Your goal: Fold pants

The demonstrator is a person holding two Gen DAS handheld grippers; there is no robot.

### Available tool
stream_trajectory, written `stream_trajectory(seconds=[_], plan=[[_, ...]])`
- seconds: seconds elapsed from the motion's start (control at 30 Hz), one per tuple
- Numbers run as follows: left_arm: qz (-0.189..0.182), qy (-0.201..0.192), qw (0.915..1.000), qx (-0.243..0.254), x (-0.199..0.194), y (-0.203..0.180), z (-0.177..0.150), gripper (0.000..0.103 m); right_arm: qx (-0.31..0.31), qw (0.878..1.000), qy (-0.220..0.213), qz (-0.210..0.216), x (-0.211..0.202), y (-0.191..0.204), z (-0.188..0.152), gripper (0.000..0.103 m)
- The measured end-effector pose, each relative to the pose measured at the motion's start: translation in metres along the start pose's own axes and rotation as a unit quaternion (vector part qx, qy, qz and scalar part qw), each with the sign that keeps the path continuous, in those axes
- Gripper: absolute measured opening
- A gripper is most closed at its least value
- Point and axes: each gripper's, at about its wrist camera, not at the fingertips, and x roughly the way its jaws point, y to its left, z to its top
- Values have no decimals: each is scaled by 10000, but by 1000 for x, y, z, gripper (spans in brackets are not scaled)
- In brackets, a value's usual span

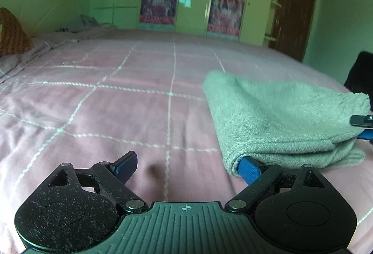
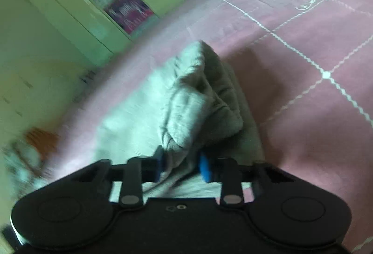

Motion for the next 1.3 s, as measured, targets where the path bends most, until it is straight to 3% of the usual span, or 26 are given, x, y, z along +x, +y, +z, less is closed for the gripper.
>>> stream_trajectory(seconds=[0.1,0.2,0.43,0.53,0.67,0.77,0.87,1.23,1.3], plan=[[-71,253,9995,-151,8,2,-4,91,-119,9996,-211,176,-12,7,-3,25],[-65,328,9994,-110,10,0,-5,91,82,9992,87,-376,7,-9,-10,26],[-55,361,9993,-105,11,0,-6,91,195,9996,-9,-203,-2,-15,-9,35],[-39,358,9993,-41,13,-1,-5,91,-83,9987,-93,-491,-5,-11,-9,32],[-20,373,9993,-58,14,0,-5,91,-435,9965,-201,-691,-9,5,-11,35],[-16,376,9993,-63,14,-1,-5,91,-733,9924,-700,-701,-28,17,-9,37],[-24,379,9993,-62,14,0,-4,91,-949,9883,-923,-760,-34,24,-2,37],[-36,380,9992,-73,15,0,-4,91,-1515,9800,-969,-848,-24,41,-11,37],[-63,390,9992,-78,14,0,-5,91,-1711,9755,-753,-1157,-12,42,-13,36]])
